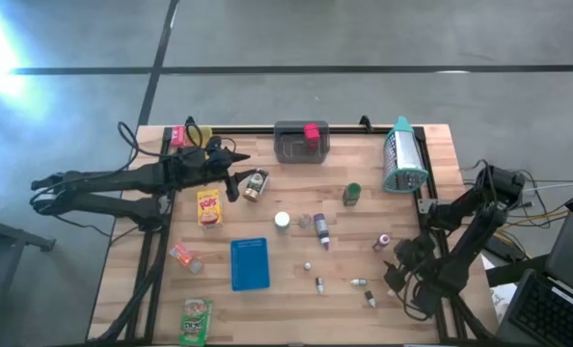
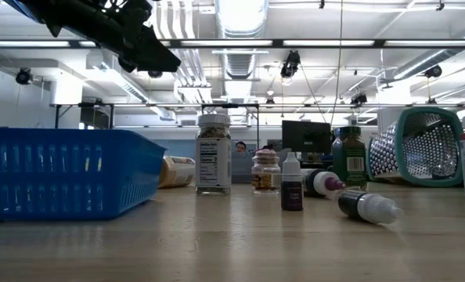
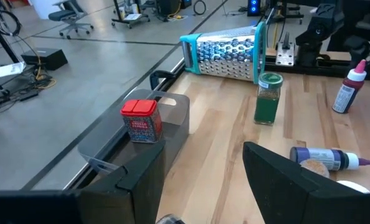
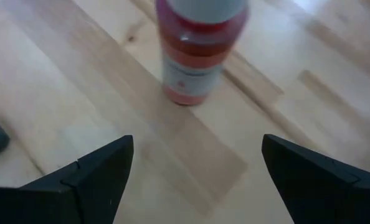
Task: Pick & Place Kitchen Items
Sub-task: Put the large red food coloring bottle into the blue bin
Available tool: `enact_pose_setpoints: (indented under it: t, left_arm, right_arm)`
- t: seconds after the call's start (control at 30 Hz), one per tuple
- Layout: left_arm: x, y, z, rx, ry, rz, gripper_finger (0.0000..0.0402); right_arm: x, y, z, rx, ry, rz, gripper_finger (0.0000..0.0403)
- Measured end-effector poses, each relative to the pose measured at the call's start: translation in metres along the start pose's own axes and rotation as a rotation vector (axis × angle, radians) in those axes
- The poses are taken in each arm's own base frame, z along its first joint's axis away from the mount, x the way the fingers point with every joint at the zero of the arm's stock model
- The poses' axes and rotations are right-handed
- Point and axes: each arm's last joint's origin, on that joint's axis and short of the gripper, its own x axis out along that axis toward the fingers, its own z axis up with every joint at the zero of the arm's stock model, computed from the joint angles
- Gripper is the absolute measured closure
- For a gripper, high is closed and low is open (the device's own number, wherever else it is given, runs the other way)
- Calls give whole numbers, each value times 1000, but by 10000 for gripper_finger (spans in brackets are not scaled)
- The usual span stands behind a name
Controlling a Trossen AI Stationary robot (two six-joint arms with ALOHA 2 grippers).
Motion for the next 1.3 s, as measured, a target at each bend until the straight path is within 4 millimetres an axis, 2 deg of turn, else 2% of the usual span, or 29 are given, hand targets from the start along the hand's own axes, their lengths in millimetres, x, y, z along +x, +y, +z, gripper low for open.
enact_pose_setpoints:
  t: [0.2,0.4,0.53,1.3]
  left_arm:
    - [0,0,0,5,0,1,184]
    - [0,0,0,6,0,2,184]
    - [0,0,0,6,0,1,184]
    - [0,0,0,25,0,2,184]
  right_arm:
    - [16,4,-8,18,-81,-2,73]
    - [28,6,-8,51,-110,-52,91]
    - [33,10,-9,83,-126,-20,101]
    - [56,6,9,175,-193,-64,162]
